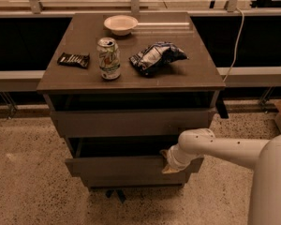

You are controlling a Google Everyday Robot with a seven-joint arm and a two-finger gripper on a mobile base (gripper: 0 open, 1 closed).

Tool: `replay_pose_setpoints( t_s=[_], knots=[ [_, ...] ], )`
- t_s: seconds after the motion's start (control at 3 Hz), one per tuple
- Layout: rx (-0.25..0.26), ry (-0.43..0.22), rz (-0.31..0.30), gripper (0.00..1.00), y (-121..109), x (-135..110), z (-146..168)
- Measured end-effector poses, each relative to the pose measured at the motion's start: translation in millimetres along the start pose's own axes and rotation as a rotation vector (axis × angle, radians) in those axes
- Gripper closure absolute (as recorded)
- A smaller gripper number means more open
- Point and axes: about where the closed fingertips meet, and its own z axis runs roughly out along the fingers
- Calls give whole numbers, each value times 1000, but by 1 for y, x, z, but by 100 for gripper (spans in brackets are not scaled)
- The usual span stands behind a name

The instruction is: Open middle drawer

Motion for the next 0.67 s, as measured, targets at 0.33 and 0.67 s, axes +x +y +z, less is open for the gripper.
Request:
replay_pose_setpoints(
  t_s=[0.33,0.67],
  knots=[
    [-6,-2,7,88,1,2,2],
    [-6,-2,7,100,1,2,0]
  ],
)
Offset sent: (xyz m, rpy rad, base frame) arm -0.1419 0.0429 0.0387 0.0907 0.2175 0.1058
